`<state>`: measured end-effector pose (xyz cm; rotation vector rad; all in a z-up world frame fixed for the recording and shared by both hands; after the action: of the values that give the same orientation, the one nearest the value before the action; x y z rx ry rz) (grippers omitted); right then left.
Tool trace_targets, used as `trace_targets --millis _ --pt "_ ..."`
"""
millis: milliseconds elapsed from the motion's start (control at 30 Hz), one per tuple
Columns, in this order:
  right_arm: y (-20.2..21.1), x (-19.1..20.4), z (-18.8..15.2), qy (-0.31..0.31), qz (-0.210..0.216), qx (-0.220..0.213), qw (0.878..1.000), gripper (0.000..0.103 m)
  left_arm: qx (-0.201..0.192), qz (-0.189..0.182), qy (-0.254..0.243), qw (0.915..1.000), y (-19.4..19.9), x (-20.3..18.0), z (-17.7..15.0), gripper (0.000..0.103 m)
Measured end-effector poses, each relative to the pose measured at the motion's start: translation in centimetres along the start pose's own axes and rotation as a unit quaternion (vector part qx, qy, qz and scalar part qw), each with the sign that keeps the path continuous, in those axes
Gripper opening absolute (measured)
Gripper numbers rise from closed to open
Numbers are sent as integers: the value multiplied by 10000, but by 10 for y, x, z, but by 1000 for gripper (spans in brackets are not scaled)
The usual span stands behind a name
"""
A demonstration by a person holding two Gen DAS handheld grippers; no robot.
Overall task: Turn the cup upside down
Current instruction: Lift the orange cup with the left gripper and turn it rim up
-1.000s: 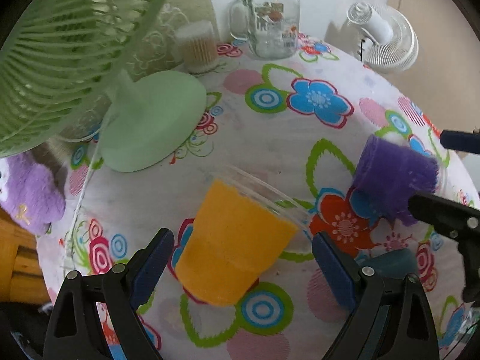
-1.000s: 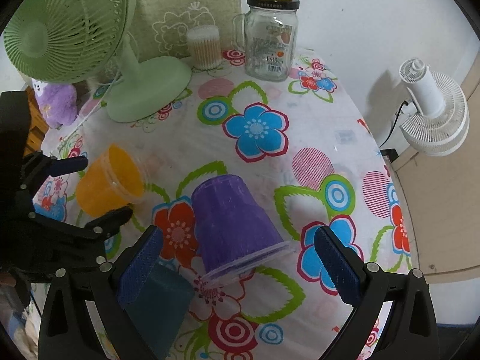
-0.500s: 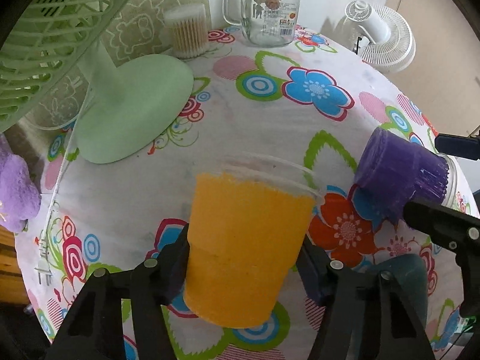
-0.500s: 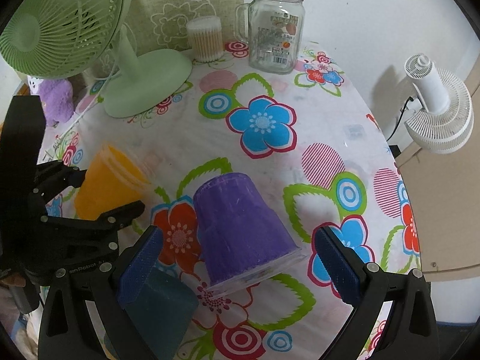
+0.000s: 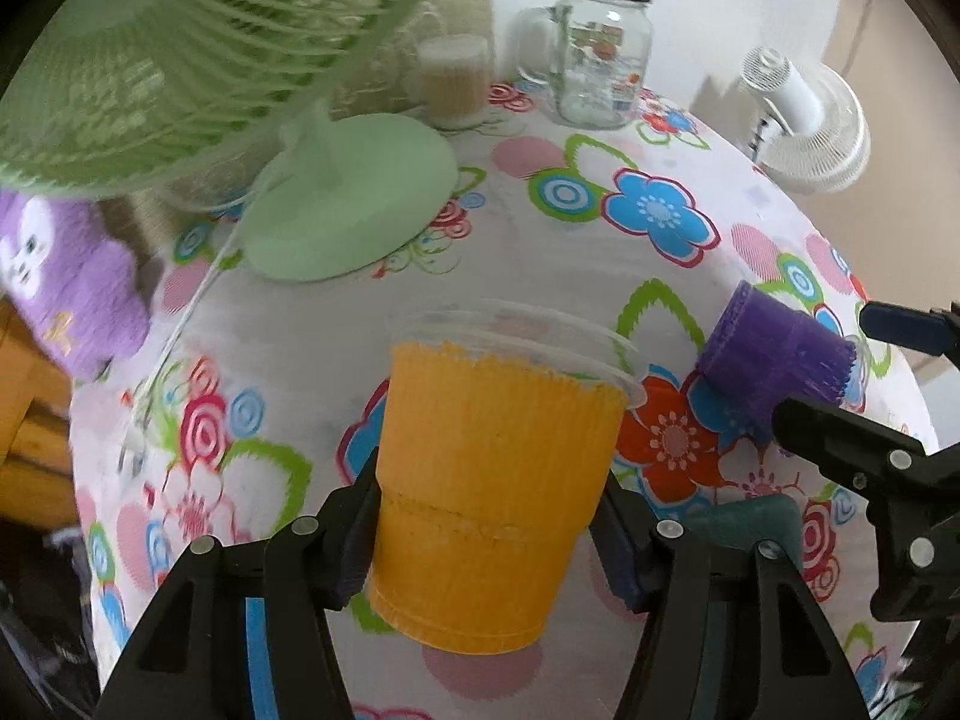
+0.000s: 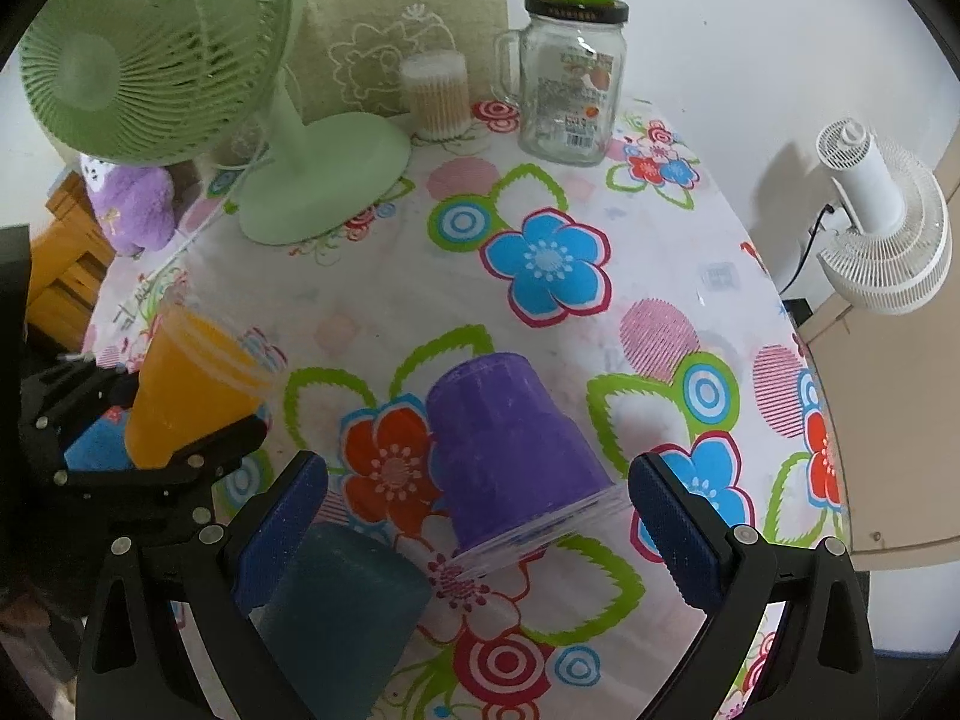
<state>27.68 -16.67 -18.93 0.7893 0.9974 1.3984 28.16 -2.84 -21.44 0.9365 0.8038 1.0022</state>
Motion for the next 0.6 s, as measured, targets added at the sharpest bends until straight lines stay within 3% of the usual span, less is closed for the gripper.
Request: trace_targets --millis 167,600 --pt "12 6 -3 79 133 -59 9999 102 -22 -8 570 9984 17 0 -19 64" --pt "46 22 -32 491 416 -117 9979 102 -212 120 1378 9902 60 -15 -62 64"
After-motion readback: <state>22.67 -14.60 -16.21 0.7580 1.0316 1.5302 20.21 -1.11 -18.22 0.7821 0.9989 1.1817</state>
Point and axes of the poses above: each gripper's, at about its wrist camera, not at the fingertips, and y roughly against the way its jaws point, x to its left, z to its top, the point moved 7 cm from there along -y, roughly the way its jaws point, and after that the axes turned 10 degrees about -z, right-handed, at the moved point
